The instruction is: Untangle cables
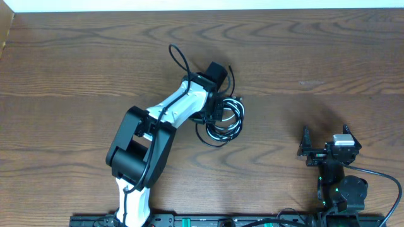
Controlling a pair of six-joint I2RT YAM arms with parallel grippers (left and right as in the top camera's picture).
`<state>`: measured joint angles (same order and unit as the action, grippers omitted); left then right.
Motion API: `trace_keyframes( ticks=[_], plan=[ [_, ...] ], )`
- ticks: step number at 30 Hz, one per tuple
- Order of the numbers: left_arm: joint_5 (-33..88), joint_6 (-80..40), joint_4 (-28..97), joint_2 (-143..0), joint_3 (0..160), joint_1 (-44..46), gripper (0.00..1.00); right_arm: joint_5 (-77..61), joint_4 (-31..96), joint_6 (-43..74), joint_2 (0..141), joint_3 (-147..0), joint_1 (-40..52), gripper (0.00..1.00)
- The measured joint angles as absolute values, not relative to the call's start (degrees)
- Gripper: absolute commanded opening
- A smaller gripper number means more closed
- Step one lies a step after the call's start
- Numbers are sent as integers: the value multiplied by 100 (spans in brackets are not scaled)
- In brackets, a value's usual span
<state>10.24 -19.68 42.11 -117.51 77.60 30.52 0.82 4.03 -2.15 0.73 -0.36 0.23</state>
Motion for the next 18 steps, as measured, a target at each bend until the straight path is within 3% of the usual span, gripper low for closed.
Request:
trace_keyframes(
  ticks=[12, 16, 18],
  plan=[
    [1365, -1968, 4342, -11340, 7319, 3048, 8, 84, 403, -215, 73, -36, 23, 99],
    [1350, -1968, 4001, -10919, 7057, 3009, 22, 86, 211, -274, 73, -36, 23, 99],
    [1308, -1968, 3813, -10584, 7043, 2958, 24, 86, 54, -309, 73, -36, 23, 99]
  ],
)
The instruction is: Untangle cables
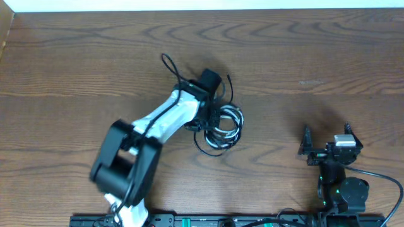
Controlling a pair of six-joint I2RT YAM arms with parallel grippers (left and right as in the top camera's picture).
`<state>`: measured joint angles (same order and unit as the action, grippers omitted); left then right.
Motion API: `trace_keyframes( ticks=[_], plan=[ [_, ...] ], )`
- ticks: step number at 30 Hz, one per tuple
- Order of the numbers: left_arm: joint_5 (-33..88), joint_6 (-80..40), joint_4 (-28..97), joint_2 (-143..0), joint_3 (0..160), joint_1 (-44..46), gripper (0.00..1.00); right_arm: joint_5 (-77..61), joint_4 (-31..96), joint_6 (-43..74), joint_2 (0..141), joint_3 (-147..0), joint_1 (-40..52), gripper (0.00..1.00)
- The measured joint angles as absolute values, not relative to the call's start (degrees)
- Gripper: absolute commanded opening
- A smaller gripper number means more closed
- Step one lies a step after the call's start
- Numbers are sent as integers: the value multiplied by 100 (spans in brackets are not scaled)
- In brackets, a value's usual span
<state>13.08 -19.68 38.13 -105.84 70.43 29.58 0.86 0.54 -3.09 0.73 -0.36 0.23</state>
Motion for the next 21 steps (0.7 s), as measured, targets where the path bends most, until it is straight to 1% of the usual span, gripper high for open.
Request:
trace_keyframes(
  ticks=[1, 2, 4, 5, 10, 13, 17, 21],
  plan=[
    [1269, -1968, 3736, -10388, 7043, 2926, 25, 84, 30, -322, 73, -36, 23, 99],
    [1212, -1970, 3704, -10195, 7054, 2891, 29, 84, 38, -336, 73, -36, 23, 99],
    [1094, -1951, 3708, -9880, 7087, 2829, 48, 84, 78, -344, 73, -36, 23, 99],
    [1024, -1946, 3710, -9795, 7109, 2810, 54, 84, 113, -353, 73, -36, 23, 99],
    [764, -2016, 3704, -9802, 7133, 2768, 55, 73, 95, -357, 73, -36, 23, 99],
    [707, -2078, 3697, -9848, 7133, 2768, 55, -172, 10, -224, 73, -36, 23, 99],
    [679, -2073, 3704, -9848, 7133, 2770, 61, -731, 213, 84, 73, -36, 23, 99],
    [515, -2075, 3754, -9848, 7133, 2768, 61, -991, 572, 493, 115, -156, 23, 99]
  ],
)
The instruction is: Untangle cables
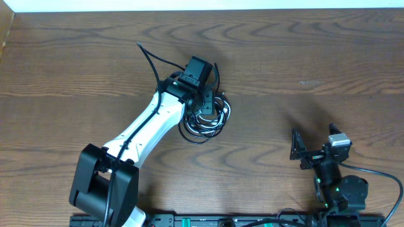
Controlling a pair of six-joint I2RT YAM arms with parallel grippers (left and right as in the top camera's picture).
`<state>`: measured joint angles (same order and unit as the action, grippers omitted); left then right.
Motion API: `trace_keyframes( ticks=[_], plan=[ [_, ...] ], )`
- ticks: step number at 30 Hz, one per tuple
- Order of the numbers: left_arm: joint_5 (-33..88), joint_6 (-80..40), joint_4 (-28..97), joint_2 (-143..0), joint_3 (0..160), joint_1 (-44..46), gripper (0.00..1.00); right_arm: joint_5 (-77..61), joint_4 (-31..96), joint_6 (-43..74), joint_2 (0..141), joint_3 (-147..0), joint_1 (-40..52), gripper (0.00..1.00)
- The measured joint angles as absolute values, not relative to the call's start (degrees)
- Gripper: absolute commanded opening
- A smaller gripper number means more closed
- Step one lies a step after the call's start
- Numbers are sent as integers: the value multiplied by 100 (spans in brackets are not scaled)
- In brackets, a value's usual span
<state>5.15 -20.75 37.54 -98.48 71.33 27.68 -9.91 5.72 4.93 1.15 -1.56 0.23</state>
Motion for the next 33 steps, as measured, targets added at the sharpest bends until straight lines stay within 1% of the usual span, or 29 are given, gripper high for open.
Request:
trace_keyframes(
  ticks=[4, 9, 10, 11, 15, 20, 21, 22, 23, 24, 25, 26, 27, 28, 29, 33],
  plan=[
    [161, -2121, 3793, -9848, 7124, 2768, 61, -1122, 1157, 727, 567, -919, 23, 99],
    [-93, -2228, 3822, -9872, 6949, 2768, 61, -1313, 2023, 849, 1719, -2469, 23, 99],
    [-130, -2233, 3872, -9896, 6919, 2770, 53, -1372, 2226, 858, 2014, -2792, 23, 99],
    [-148, -2270, 3918, -9918, 6888, 2768, 49, -1439, 2449, 871, 2274, -3063, 23, 99],
    [-191, -2222, 4136, -9983, 6761, 2768, 48, -1890, 3245, 884, 3363, -3964, 23, 99],
    [-172, -2137, 3828, -10097, 6484, 2768, 48, -2593, 3284, 899, 4154, -4141, 23, 99],
    [-130, -2095, 3695, -10151, 6412, 2768, 46, -2744, 3299, 899, 4300, -4141, 23, 99],
    [-32, -2040, 3581, -10210, 6361, 2768, 40, -2912, 3310, 913, 4449, -4141, 23, 99],
    [69, -1953, 3494, -10280, 6324, 2768, 23, -3096, 3299, 965, 4582, -4141, 23, 99],
    [215, -1850, 3420, -10353, 6305, 2768, 9, -3234, 3295, 1028, 4670, -4141, 23, 99],
    [322, -1726, 3382, -10398, 6300, 2764, 8, -3354, 3293, 1087, 4733, -4141, 23, 99],
    [421, -1610, 3363, -10429, 6300, 2764, 8, -3507, 3291, 1166, 4807, -4141, 23, 90],
    [574, -1487, 3319, -10438, 6300, 2757, 8, -3640, 3284, 1208, 4882, -4141, 23, 78],
    [687, -1369, 3267, -10442, 6300, 2757, 7, -3763, 3293, 1295, 4967, -4141, 23, 71],
    [836, -1221, 3234, -10444, 6300, 2757, 8, -3854, 3323, 1345, 5057, -4141, 23, 68],
    [1693, -388, 3098, -10453, 6300, 2759, 8, -3999, 3411, 1450, 5446, -4141, 23, 70]
  ],
)
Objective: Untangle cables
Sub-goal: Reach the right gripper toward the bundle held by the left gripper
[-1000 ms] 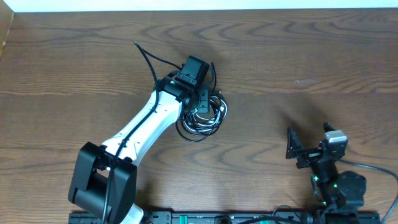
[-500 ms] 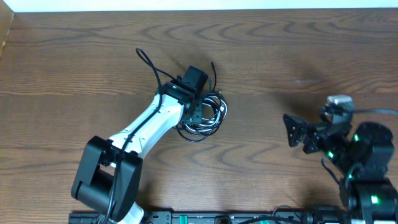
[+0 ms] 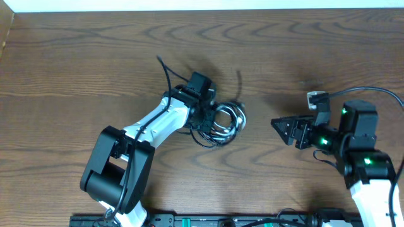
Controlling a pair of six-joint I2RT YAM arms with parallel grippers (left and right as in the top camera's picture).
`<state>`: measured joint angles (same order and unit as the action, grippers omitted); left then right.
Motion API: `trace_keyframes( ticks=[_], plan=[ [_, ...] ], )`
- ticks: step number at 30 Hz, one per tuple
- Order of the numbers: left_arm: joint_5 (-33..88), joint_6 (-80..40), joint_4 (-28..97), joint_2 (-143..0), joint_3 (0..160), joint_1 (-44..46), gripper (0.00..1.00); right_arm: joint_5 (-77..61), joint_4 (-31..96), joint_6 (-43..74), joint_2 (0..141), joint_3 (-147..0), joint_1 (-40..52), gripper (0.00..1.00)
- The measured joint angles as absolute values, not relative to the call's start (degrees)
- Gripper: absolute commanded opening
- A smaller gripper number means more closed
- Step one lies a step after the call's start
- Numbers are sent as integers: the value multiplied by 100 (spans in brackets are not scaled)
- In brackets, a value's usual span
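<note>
A tangle of black and white cables (image 3: 226,123) lies coiled on the wooden table (image 3: 76,57) near the middle. One black strand (image 3: 167,70) sticks up and to the left of it. My left gripper (image 3: 207,117) sits at the coil's left edge, shut on the cables. My right gripper (image 3: 283,129) hovers to the right of the coil with a gap of bare wood between them. It points left at the coil, and its fingers look open and hold nothing.
The left arm (image 3: 145,129) lies slanted across the front left of the table. The right arm's body (image 3: 356,142) stands at the right with its own cable (image 3: 372,91) looping above it. A dark rail (image 3: 208,221) runs along the front edge.
My left gripper and the cable coil have shifted to the right and a little toward the front. The right arm has left its folded pose at the front edge and now reaches left toward the coil.
My left gripper held the coil near the table's middle while the right arm stayed folded at the front right. The coil was then slightly further left, then further left again. Now it is back to the right, and the right gripper is extended toward it.
</note>
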<state>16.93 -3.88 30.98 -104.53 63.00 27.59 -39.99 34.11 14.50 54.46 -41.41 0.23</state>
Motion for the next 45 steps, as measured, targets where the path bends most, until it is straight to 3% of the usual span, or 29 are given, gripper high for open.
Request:
trace_keyframes(
  ticks=[6, 14, 15, 18, 22, 31, 33, 39, 42, 45],
  plan=[
    [2681, 670, 3111, -10453, 6300, 2790, 7, -4021, 3315, 1511, 6235, -4141, 23, 70],
    [2982, 1253, 3170, -10455, 6300, 2814, 8, -3999, 3201, 1695, 7369, -4141, 84, 69],
    [2991, 1275, 3170, -10455, 6300, 2814, 12, -3999, 3179, 1712, 7498, -4141, 145, 67],
    [3011, 1378, 3162, -10455, 6300, 2814, 43, -3999, 3070, 1756, 7813, -4141, 320, 63],
    [3033, 1398, 3164, -10455, 6300, 2818, 57, -4003, 2762, 1846, 8204, -4141, 589, 60],
    [3037, 1398, 3162, -10455, 6300, 2818, 59, -3763, 1907, 2519, 8956, -4141, 1297, 59],
    [3037, 1400, 3162, -10455, 6300, 2818, 64, -3553, 1796, 2718, 9094, -4141, 1520, 58],
    [3037, 1398, 3114, -10455, 6300, 2818, 66, -2714, 1640, 3441, 9356, -4169, 2073, 58],
    [3037, 1398, 3081, -10455, 6300, 2818, 66, -2265, 1527, 3715, 9397, -4259, 2329, 56],
    [3039, 1398, 3035, -10455, 6300, 2818, 67, -1863, 1376, 3861, 9467, -4320, 2532, 47]
  ],
)
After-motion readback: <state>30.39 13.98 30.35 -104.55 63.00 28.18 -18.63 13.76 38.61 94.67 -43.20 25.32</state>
